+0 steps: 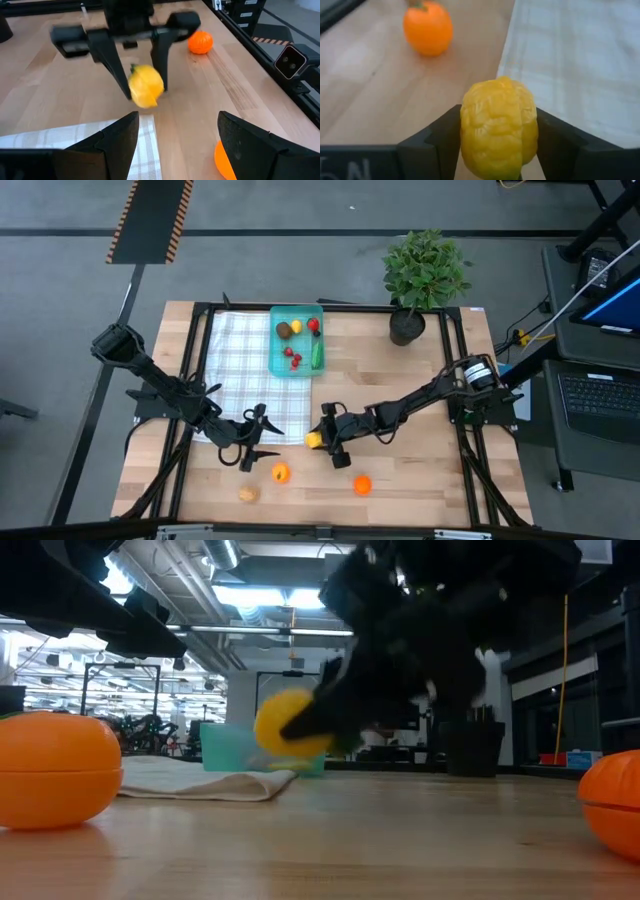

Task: Pick and placing Produce into tupperware
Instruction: Put the yellow pineapple into the blue bin

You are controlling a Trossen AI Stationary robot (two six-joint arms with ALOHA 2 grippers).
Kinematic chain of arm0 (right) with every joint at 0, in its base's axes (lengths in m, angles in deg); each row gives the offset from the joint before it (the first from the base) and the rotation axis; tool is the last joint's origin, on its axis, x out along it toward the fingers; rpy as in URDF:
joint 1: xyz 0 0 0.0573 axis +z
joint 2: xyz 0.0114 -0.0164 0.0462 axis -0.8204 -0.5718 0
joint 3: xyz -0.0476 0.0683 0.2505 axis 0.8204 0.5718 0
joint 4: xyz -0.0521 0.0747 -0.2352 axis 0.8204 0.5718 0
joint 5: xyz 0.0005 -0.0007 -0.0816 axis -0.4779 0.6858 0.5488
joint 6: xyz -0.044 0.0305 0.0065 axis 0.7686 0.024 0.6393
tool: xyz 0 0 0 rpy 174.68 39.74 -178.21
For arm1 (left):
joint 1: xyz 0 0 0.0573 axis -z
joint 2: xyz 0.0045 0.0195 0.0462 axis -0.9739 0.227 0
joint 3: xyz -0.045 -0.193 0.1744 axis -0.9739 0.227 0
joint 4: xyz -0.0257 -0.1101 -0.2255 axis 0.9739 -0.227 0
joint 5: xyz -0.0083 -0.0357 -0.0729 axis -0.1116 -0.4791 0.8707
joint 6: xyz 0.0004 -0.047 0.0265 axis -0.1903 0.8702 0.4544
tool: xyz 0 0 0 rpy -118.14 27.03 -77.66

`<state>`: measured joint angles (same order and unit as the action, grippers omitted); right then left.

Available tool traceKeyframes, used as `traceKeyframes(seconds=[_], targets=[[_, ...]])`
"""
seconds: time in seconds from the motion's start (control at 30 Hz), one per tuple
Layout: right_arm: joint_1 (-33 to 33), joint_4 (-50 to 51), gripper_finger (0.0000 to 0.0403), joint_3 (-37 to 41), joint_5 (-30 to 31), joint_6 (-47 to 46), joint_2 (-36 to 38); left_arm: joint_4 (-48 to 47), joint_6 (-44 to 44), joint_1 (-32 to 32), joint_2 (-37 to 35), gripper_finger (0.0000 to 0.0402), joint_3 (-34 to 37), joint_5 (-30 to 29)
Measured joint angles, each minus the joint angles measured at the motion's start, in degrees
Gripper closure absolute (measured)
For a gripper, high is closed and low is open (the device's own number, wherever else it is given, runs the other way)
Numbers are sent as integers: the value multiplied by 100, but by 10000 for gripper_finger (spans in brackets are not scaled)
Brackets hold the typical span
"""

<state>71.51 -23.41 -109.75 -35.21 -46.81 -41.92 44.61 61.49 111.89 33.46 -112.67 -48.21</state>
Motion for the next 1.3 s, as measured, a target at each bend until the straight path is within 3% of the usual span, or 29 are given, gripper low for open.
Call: traceKeyframes(seconds=[0.3, 0.47, 0.83, 0.97, 1.1, 1.3], targets=[[-311, 727, 192, -5, 15, -1, 1170, 220, -164, -462, -2, 140, 2, -11], [-453, 420, 194, 423, 20, -171, 1617, 651, -738, -974, -2, 140, 4, 754], [-473, -2697, 194, 2354, 65, -375, 2004, 1517, -1429, -2205, -2, 140, 21, 2627], [-481, -3472, 198, 2718, 61, -229, 2000, 2732, -1521, -2641, -2, 140, 490, 3119], [-481, -3800, 199, 2868, 1, -90, 2005, 3890, -1357, -2944, -4, 140, 1116, 3416], [-481, -3846, 200, 2879, -179, 38, 2000, 4380, -1212, -2971, -3, 140, 1467, 3507]])
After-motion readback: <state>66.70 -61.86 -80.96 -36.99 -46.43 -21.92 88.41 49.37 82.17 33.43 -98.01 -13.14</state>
